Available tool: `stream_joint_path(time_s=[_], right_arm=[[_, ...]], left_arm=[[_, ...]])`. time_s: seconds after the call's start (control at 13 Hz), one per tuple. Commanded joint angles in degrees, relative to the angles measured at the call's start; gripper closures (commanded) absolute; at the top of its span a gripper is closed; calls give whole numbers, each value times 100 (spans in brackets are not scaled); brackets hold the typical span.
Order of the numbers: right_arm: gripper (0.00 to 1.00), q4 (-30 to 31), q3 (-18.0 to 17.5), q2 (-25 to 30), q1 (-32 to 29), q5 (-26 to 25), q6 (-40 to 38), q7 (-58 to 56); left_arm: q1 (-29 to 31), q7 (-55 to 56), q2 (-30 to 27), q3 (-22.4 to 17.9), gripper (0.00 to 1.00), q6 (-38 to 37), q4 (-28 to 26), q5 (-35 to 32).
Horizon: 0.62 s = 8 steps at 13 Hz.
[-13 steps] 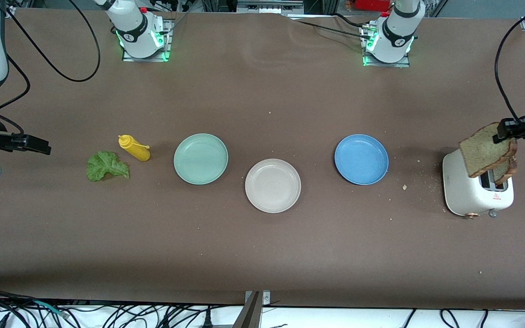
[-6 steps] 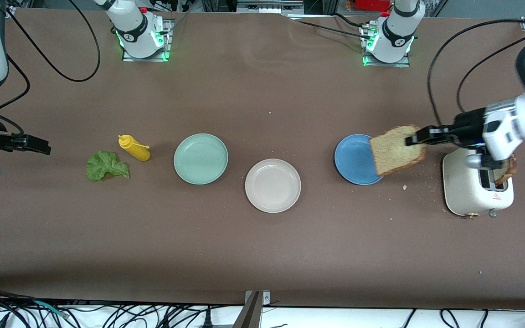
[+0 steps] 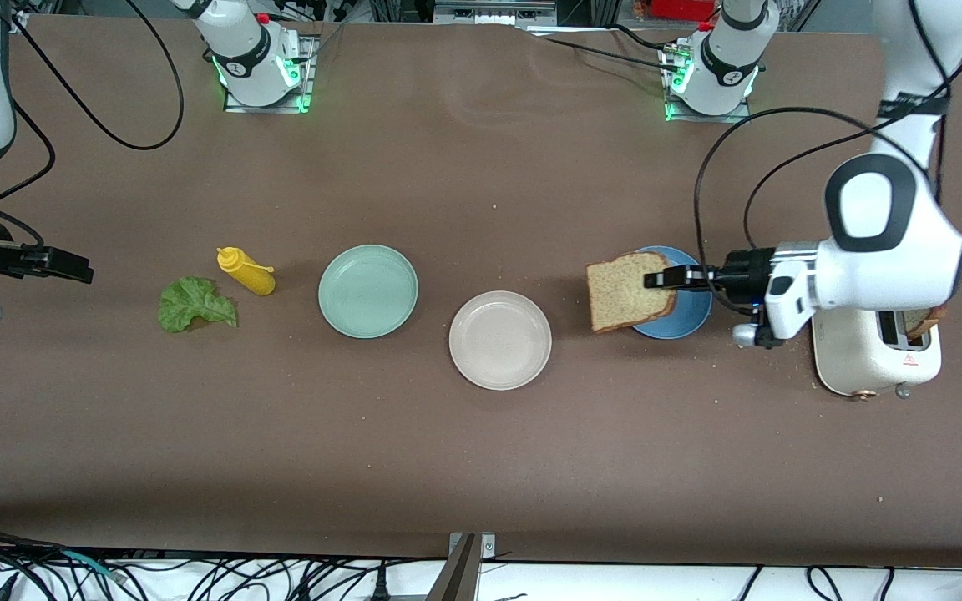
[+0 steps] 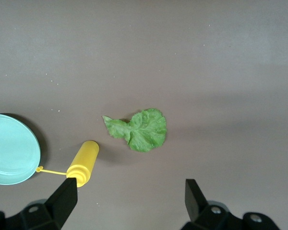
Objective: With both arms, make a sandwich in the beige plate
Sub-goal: 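Carry the bread slice over the beige plate with the left gripper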
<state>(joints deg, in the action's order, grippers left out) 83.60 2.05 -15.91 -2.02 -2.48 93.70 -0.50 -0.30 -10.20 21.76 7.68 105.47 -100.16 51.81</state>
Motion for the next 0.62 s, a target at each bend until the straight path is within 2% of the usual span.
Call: stream_joint_path(time_s=[0.0, 0.39, 0.54], right_arm=[[1, 104, -29, 88, -61, 90, 34, -47], [1, 104, -29, 88, -53, 90, 34, -47], [1, 104, -29, 88, -53, 90, 43, -47]], left_arm=[[-338, -796, 484, -12, 100, 629, 163, 714], [-1111, -1588, 1232, 67, 100, 2194, 172, 2084], [-1305, -2220, 1400, 67, 100, 2486, 163, 2875]])
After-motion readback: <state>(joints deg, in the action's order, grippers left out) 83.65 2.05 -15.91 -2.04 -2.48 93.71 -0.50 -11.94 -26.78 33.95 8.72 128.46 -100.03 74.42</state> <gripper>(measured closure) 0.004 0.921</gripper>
